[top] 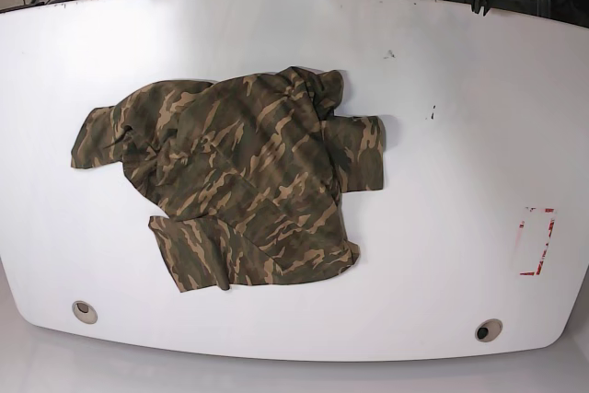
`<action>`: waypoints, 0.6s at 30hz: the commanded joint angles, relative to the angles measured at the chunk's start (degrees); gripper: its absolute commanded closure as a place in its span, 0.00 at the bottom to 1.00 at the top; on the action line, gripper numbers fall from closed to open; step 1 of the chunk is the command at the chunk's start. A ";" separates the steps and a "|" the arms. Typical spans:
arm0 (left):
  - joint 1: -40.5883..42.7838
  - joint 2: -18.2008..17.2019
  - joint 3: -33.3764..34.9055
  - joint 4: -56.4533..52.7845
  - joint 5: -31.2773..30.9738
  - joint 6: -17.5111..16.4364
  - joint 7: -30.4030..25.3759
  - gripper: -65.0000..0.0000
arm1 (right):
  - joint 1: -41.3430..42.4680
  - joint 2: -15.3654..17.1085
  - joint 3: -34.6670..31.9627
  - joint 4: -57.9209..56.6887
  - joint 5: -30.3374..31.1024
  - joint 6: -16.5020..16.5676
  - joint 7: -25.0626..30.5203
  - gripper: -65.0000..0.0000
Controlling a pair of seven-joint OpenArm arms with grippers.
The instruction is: Layout the t-shirt on the table in an organized manner, then fold the t-shirt properly
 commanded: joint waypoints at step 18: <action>-2.38 -0.94 -0.86 5.12 -7.83 -2.44 10.41 0.84 | 0.16 -0.10 -0.33 3.53 -0.37 0.30 0.10 0.91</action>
